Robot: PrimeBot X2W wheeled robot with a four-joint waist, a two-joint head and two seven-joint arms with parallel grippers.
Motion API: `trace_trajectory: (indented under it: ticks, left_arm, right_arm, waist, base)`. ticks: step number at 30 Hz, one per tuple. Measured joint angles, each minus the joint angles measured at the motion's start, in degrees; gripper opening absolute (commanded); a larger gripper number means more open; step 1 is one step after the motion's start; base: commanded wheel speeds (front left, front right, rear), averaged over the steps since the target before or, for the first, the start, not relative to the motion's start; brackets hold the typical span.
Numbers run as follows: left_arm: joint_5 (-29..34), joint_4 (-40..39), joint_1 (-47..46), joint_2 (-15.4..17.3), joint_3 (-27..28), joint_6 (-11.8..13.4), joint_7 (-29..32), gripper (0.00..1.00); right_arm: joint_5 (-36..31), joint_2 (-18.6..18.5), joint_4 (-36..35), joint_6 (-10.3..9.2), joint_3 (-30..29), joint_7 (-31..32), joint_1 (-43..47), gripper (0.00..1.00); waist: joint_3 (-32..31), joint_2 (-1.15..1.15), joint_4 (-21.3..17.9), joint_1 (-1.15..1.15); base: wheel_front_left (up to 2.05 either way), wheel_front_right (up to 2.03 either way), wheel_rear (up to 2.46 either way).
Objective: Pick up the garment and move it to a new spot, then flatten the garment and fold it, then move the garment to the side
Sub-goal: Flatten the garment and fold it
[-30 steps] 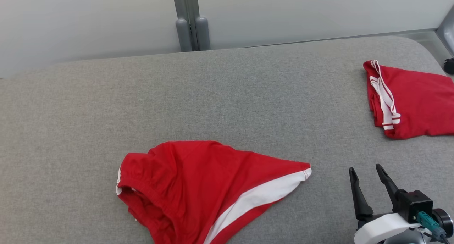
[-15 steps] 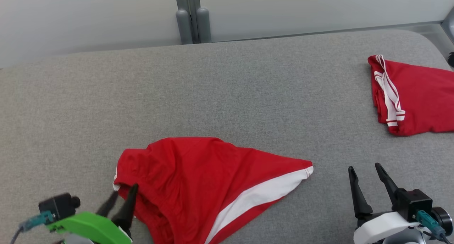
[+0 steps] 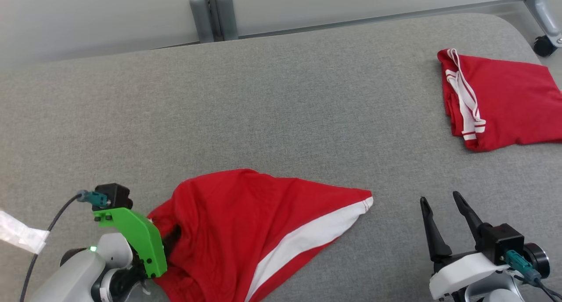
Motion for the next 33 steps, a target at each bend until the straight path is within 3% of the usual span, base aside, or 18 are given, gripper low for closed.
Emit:
trace_trajectory:
  ticks: [4,5,6,10,11,20,25,32,33]
  left_arm:
    - [-0.16,1.02,-0.94,1.49,-2.55,-4.32,5.43,1.0]
    - [-0.35,1.21,-0.98,1.48,-2.65,-5.14,5.72,0.39]
    - [-0.35,1.46,-1.0,1.29,-2.4,-5.35,4.71,0.0]
    - [2.5,0.97,-2.2,-2.81,-1.63,-7.24,-4.17,0.0]
    - [3.77,0.12,-3.06,-3.81,-2.11,-8.93,-5.49,0.0]
    - [13.01,1.58,-13.74,-8.55,-1.37,-9.51,-17.85,0.0]
    - [17.0,9.9,-19.9,-9.51,0.67,-7.67,-24.57,0.0]
    - [19.47,23.09,-24.57,-10.59,5.06,-1.79,-32.22,0.0]
    - [19.48,24.21,-24.74,-10.95,5.48,-2.08,-32.27,0.1]
  right_arm:
    - [0.1,-0.15,-0.01,0.0,-0.37,0.0,0.33,1.0]
    - [0.1,-0.15,0.0,0.0,-0.35,0.0,0.37,1.0]
    - [0.1,-0.14,0.01,0.0,-0.4,0.0,0.38,1.0]
    - [0.25,-0.09,-0.09,0.0,-0.82,0.0,0.33,1.0]
    - [0.26,-0.09,-0.09,0.0,-0.81,0.0,0.29,1.0]
    - [0.44,-1.27,-0.49,0.0,-0.64,0.0,-0.83,1.0]
    - [0.43,-1.46,-0.57,0.01,0.02,0.0,-2.43,1.0]
    - [0.44,-1.36,0.13,0.0,-0.12,0.0,-3.34,1.0]
    - [0.44,-1.32,0.2,0.0,-0.22,0.0,-3.34,1.0]
  waist:
    - [-0.21,0.0,-1.56,0.0]
    - [-0.29,0.0,-1.86,0.0]
    - [-0.33,0.0,-2.08,0.0]
    - [-0.37,0.0,-2.72,0.0]
    - [-0.31,0.0,-2.78,0.0]
    - [1.56,0.0,-3.44,0.0]
    - [3.13,0.0,-4.5,0.0]
    - [4.98,0.0,-6.99,0.0]
    - [5.16,0.0,-7.21,0.0]
  base:
    - [0.0,0.0,0.0]
    - [0.0,0.0,0.0]
    - [0.0,0.0,0.0]
    - [0.0,0.0,0.0]
    - [0.0,0.0,0.0]
    - [0.0,0.0,0.0]
    - [0.0,0.0,0.0]
    - [0.0,0.0,0.0]
    - [0.0,0.0,0.0]
